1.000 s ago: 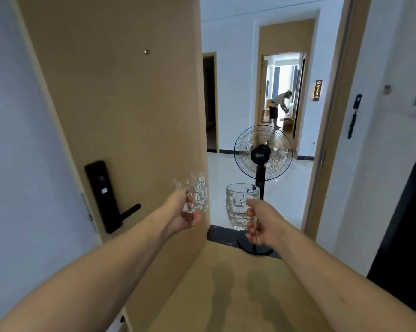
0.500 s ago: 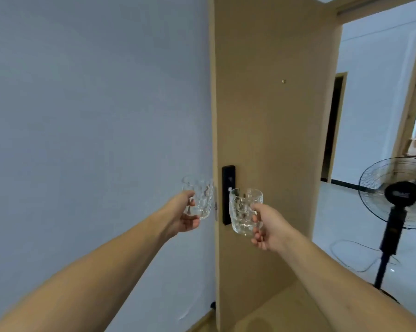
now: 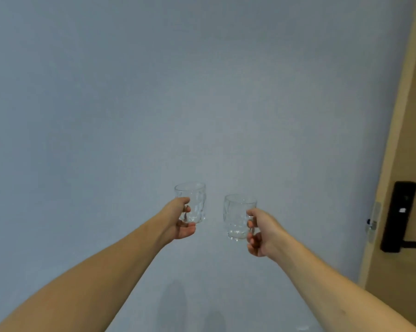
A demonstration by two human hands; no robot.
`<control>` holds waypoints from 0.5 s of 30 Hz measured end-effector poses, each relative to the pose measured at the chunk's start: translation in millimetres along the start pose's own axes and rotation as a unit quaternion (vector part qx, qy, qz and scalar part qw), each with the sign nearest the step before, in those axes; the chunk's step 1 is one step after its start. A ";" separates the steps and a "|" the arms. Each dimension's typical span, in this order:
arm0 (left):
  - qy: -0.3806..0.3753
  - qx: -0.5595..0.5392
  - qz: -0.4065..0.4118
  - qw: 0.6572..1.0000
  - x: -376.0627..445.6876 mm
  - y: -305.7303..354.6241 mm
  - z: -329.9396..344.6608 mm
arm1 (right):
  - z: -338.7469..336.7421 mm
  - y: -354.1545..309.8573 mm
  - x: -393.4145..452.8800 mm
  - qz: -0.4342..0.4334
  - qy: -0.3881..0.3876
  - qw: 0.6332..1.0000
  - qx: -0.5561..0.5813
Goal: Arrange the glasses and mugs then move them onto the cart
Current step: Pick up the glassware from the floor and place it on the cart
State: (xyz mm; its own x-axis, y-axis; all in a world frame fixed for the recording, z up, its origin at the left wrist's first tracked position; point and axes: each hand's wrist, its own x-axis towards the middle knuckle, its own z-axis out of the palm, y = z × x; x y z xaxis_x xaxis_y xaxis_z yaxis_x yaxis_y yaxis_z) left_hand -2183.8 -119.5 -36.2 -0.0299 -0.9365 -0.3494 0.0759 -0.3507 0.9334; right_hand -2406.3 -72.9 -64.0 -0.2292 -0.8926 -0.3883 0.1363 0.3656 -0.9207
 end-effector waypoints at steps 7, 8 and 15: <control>0.119 -0.035 0.013 0.992 -18.9 -1.4 -174.8 | 170.4 11.2 -8.2 0.013 -0.123 0.990 -0.063; 0.135 -0.043 0.013 0.990 -23.2 -2.3 -196.6 | 192.1 12.4 -10.8 0.015 -0.140 0.987 -0.074; 0.251 -0.101 0.021 0.962 -47.2 -10.4 -340.7 | 340.2 17.2 -17.8 0.016 -0.243 0.961 -0.130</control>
State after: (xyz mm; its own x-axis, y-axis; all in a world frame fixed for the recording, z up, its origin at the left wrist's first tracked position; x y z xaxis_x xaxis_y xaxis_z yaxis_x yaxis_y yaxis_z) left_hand -1843.7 -72.1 -57.2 0.4591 -0.8149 -0.3539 0.2595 -0.2580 0.9307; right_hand -2072.0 -140.5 -60.1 0.2565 -0.8748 -0.4110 -0.1240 0.3920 -0.9116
